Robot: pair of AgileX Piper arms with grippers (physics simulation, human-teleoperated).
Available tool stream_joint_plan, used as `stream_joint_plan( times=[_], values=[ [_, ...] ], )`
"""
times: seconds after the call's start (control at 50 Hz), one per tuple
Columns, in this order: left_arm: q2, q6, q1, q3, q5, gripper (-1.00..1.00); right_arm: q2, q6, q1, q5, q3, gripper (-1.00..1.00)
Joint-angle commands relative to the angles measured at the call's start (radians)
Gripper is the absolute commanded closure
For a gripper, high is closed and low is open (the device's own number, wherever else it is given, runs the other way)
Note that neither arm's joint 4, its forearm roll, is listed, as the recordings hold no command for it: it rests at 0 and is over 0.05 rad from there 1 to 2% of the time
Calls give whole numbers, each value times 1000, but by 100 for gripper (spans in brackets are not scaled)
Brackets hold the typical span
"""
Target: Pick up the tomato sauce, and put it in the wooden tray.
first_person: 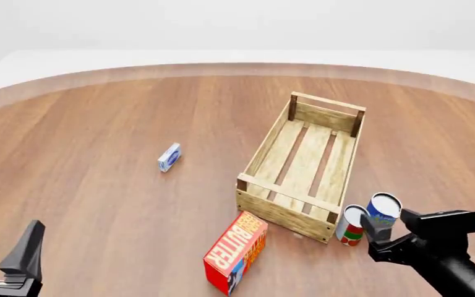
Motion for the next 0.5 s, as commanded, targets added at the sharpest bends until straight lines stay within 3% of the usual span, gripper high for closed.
stream_joint_plan(
  times=[0.02, 0.5],
  values=[
    [0, 0, 0, 0, 0, -100, 54, 6, 3, -48, 6, -100],
    [0, 0, 0, 0, 0, -100, 145, 6, 1, -120, 8, -100]
  ],
)
